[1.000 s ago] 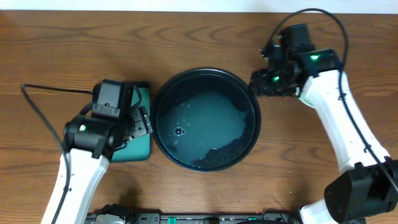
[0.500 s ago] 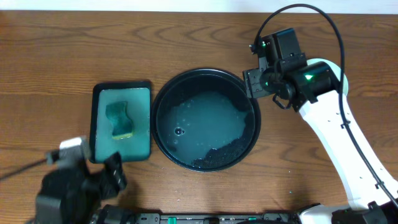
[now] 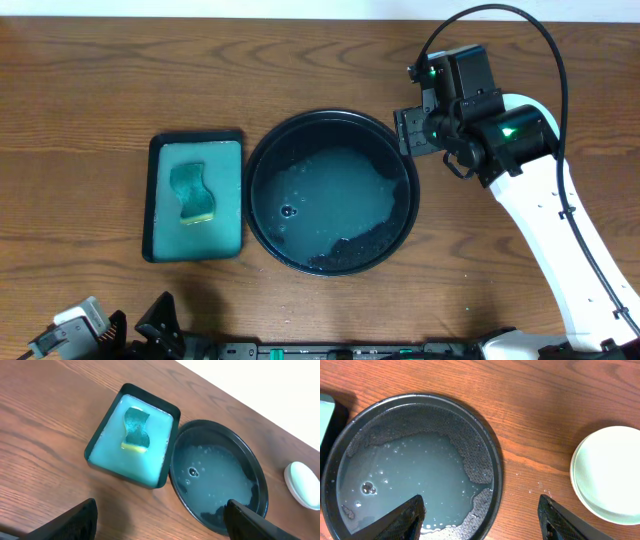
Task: Clean dirty plates on tray and stack at the side
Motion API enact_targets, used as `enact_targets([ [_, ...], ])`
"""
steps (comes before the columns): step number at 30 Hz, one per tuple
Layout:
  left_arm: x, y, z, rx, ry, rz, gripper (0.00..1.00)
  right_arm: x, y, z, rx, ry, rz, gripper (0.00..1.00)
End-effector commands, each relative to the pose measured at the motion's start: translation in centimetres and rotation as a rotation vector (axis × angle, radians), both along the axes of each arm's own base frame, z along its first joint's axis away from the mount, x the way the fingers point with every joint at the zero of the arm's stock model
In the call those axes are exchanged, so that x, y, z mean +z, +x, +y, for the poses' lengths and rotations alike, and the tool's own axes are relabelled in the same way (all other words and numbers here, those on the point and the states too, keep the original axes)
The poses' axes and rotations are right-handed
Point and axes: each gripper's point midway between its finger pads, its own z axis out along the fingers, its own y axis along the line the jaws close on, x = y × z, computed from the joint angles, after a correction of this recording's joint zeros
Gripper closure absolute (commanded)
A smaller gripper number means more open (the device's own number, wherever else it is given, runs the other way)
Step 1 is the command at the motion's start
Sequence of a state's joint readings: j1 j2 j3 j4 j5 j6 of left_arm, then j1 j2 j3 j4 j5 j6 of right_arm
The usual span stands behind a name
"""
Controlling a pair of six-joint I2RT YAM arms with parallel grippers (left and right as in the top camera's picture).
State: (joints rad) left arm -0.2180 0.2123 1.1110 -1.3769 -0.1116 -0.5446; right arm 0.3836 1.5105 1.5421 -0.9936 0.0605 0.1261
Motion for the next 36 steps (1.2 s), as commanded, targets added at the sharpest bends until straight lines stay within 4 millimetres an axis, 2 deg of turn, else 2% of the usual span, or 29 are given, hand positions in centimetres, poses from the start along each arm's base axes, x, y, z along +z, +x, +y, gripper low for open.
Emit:
enact_targets([
  [1, 0.0, 0.1, 0.2, 0.029, -0.025, -0.001, 0.19, 1.0, -0.1, 0.1, -0.009, 0.018, -0.024, 0.29],
  [4, 0.9, 0.5, 1.6, 0.102, 0.011, -0.047, 0.19, 1.0, -0.1, 0.1, -0.009, 0.018, -0.025, 0.29],
  [6, 2.2, 0.6, 4.6, 0.26, 0.092, -0.104, 0.19, 1.1, 0.0, 0.2, -0.009, 0.021, -0.031, 0.29],
  [9, 3.5, 0.3, 7.1, 0.4, 0.157, -0.154, 0.19, 1.2, 0.1, 0.2, -0.009, 0.023, -0.037, 0.29],
  [11, 3.7, 0.0, 7.9, 0.446, 0.182, -0.161, 0.19, 1.2, 0.1, 0.2, -0.009, 0.023, -0.037, 0.29],
  [21, 3.6, -0.1, 8.0, 0.45, 0.188, -0.154, 0.19, 1.4, 0.3, 0.3, -0.009, 0.027, -0.047, 0.29],
  [22, 3.6, -0.1, 8.0, 0.449, 0.187, -0.154, 0.19, 1.4, 0.3, 0.3, -0.01, 0.028, -0.049, 0.26],
  [24, 3.6, -0.1, 8.0, 0.449, 0.187, -0.154, 0.19, 1.4, 0.4, 0.3, -0.009, 0.029, -0.052, 0.01],
  [30, 3.6, -0.1, 8.0, 0.45, 0.188, -0.154, 0.19, 1.8, 0.8, 0.6, -0.068, 0.092, -0.06, 0.01],
  [36, 3.6, -0.1, 8.0, 0.45, 0.187, -0.154, 0.19, 1.7, 0.5, 1.2, -0.047, 0.118, -0.042, 0.01],
])
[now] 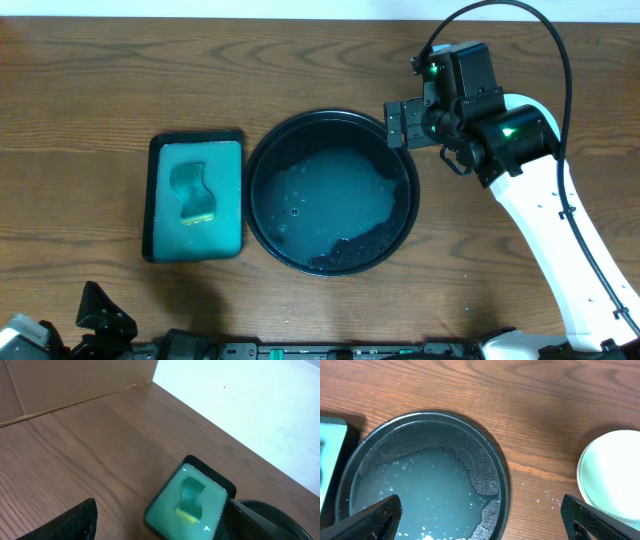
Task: Clean dirty plates on tray and stack at the side
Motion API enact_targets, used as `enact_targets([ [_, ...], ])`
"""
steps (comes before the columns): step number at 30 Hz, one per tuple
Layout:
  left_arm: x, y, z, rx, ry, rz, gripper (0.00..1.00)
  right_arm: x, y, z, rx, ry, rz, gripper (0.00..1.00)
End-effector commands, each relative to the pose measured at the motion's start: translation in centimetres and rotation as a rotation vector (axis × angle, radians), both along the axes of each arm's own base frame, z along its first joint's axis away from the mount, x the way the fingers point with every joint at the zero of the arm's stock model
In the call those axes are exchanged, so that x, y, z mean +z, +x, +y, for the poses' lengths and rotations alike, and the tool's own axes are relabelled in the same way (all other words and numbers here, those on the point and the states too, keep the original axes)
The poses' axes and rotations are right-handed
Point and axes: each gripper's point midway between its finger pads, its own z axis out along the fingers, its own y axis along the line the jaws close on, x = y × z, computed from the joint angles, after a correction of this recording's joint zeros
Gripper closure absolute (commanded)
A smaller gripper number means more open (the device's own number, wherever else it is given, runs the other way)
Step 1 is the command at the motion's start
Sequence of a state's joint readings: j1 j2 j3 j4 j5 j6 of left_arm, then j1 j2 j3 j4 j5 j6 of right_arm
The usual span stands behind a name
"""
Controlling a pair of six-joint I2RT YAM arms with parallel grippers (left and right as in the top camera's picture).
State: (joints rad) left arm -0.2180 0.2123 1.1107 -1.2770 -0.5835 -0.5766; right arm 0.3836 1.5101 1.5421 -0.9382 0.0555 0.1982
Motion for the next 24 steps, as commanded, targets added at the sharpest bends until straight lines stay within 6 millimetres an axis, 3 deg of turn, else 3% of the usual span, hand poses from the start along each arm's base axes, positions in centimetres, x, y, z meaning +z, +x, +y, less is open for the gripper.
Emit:
enact_targets([
  [1, 0.1, -0.1, 0.4, 0.024, 0.009, -0.002, 0.19, 0.9, -0.6, 1.1, 0.023, 0.069, 0.001, 0.01],
  [17, 0.1, -0.1, 0.4, 0.024, 0.009, -0.002, 0.19, 0.8, -0.5, 0.6, 0.008, 0.044, -0.002, 0.01],
  [21, 0.1, -0.1, 0.4, 0.024, 0.009, -0.002, 0.19, 1.3, 0.5, 0.8, 0.013, 0.049, -0.054, 0.01],
  [24, 0.1, -0.1, 0.4, 0.024, 0.009, -0.002, 0.19, 2.8, 0.7, 1.1, 0.04, 0.062, -0.14, 0.01],
])
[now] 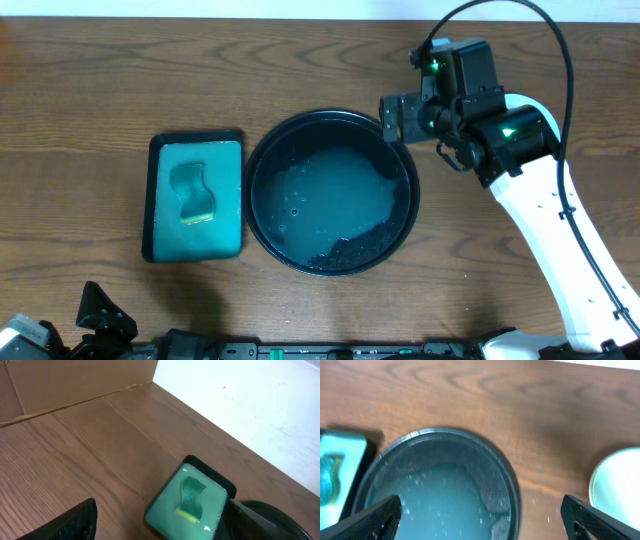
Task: Clean dirty plates on tray and stack at the side
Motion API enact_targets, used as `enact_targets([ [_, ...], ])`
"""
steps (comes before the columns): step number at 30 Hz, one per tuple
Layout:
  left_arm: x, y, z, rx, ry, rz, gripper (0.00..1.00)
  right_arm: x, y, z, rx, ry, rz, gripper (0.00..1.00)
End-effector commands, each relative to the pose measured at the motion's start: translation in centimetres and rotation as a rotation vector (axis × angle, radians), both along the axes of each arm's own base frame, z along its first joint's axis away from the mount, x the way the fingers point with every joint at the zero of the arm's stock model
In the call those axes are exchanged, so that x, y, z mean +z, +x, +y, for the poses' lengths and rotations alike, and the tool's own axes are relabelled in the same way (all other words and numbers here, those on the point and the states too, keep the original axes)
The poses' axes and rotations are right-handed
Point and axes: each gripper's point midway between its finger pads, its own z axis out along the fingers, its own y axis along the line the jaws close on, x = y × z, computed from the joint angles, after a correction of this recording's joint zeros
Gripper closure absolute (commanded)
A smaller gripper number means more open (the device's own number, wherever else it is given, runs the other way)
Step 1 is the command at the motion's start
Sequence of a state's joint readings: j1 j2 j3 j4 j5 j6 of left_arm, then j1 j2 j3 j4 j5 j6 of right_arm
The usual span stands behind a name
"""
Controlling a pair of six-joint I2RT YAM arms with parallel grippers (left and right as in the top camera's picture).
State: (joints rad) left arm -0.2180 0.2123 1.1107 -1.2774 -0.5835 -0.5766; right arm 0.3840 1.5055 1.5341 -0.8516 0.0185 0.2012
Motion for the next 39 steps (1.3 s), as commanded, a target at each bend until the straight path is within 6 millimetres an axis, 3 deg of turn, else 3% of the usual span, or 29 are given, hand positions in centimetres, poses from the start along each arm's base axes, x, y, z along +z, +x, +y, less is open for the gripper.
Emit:
enact_targets([
  [1, 0.1, -0.1, 0.4, 0.024, 0.009, -0.002, 0.19, 2.0, -0.4, 0.0, 0.016, 0.016, -0.105, 0.01],
  [6, 0.1, -0.1, 0.4, 0.024, 0.008, -0.003, 0.19, 4.0, -1.4, -0.5, 0.011, 0.092, -0.299, 0.01],
  [11, 0.1, -0.1, 0.4, 0.024, 0.009, -0.003, 0.19, 4.9, -4.0, -3.2, -0.054, 0.147, -0.519, 0.01],
  [19, 0.1, -0.1, 0.4, 0.024, 0.009, -0.003, 0.19, 2.6, -9.3, -8.5, -0.156, 0.195, -0.66, 0.01],
  [28, 0.1, -0.1, 0.4, 0.024, 0.008, -0.003, 0.19, 0.9, -13.7, -12.1, -0.233, 0.228, -0.806, 0.01],
  [39, 0.1, -0.1, 0.4, 0.024, 0.009, -0.003, 0.19, -1.1, -15.0, -13.4, -0.263, 0.224, -0.862, 0.01],
])
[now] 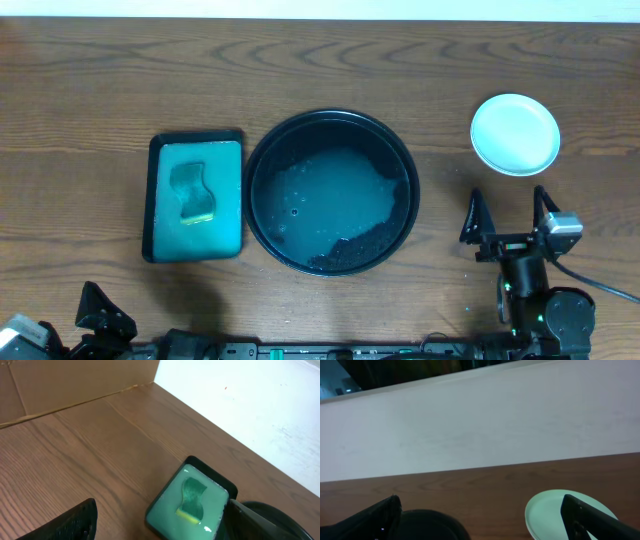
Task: Clean dirty plates on tray and stack at the side
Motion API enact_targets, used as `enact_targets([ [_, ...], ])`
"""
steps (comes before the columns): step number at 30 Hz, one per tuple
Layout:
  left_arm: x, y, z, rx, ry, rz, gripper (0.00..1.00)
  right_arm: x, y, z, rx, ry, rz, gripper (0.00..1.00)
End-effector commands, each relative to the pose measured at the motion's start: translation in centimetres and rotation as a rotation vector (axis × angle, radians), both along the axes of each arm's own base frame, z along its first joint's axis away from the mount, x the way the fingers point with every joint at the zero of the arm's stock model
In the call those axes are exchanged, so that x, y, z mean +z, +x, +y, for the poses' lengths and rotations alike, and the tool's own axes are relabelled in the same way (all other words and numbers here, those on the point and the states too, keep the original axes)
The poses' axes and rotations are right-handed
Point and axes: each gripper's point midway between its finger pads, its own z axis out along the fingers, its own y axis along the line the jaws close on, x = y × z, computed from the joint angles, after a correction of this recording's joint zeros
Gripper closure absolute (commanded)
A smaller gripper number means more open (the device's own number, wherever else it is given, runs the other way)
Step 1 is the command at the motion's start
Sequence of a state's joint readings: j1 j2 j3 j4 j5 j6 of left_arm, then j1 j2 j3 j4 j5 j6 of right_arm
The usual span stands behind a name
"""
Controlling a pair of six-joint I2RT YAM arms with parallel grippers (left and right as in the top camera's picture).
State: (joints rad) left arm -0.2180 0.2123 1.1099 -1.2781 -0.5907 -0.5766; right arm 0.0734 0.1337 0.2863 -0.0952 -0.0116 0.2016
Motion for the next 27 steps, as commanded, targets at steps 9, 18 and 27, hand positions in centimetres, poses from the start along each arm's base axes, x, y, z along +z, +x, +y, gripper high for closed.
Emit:
enact_targets([
  [9, 0.1, -0.1, 0.3, 0.018, 0.005, -0.003, 0.19, -4.0, 0.0, -0.9, -0.008, 0.043, 0.003, 0.01],
  [18, 0.1, -0.1, 0.3, 0.018, 0.005, -0.003, 0.19, -6.1, 0.8, -0.5, 0.012, 0.04, -0.012, 0.01],
  [27, 0.1, -0.1, 0.3, 0.017, 0.005, -0.003, 0.19, -9.4, 1.0, -0.6, 0.003, 0.041, 0.099, 0.01],
])
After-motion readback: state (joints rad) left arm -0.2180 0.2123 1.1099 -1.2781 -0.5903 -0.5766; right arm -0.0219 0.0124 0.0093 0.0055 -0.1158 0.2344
